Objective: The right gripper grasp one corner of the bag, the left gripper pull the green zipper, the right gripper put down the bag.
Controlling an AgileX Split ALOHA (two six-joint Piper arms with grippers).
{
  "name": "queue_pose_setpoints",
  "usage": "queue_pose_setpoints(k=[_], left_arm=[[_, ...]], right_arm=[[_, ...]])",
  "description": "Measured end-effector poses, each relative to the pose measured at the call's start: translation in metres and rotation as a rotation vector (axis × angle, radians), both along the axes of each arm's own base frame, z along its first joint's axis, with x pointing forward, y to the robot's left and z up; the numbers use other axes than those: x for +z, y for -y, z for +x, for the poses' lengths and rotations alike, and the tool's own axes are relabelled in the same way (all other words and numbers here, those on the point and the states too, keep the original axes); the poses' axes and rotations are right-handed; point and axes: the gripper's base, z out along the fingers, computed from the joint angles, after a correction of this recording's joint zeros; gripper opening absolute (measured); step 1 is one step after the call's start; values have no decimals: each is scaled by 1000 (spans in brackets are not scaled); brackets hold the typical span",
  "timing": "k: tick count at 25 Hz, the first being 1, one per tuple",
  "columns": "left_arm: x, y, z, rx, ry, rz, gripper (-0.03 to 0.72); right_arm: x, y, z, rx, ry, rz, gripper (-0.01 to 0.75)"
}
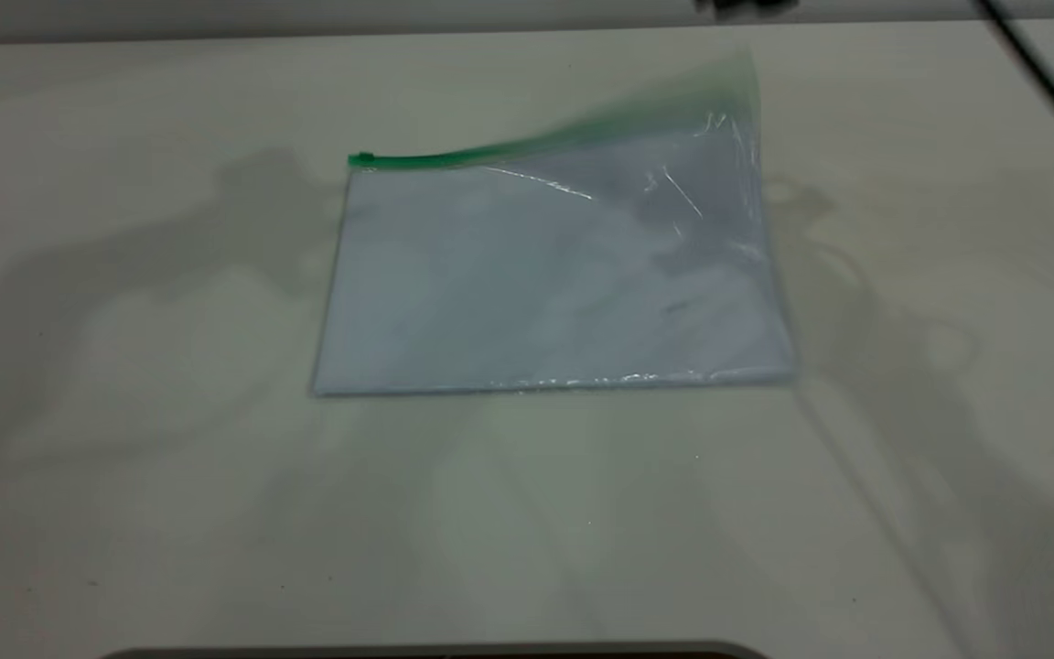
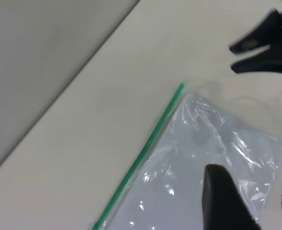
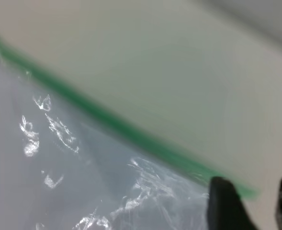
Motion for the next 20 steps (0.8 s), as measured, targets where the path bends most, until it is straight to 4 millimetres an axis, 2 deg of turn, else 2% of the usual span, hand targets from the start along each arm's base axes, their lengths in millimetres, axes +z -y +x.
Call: queue_pose_setpoints(k=[2, 4, 8, 13, 15, 17, 20], left_arm=[[21, -1, -13, -10, 41, -2, 374], [41, -2, -26, -12, 80, -9, 374], [79, -4, -60, -24, 134, -24, 374], [117, -8, -108, -32, 155, -18, 374], [128, -11, -127, -24, 129, -10, 374], [134, -15, -139, 43, 108, 4, 374], [137, -27, -151, 208, 42, 49, 374]], right_arm=[[35, -2, -5, -16, 66, 64, 451], [63, -1, -10, -49, 107, 149, 492], [103, -2, -30, -20, 152, 299, 504], [150, -23, -71, 302, 132, 572, 486], [158, -31, -93, 468, 12, 628, 480], [160, -32, -119, 590, -181, 597, 476], [156, -11, -154, 552, -488, 353, 473]])
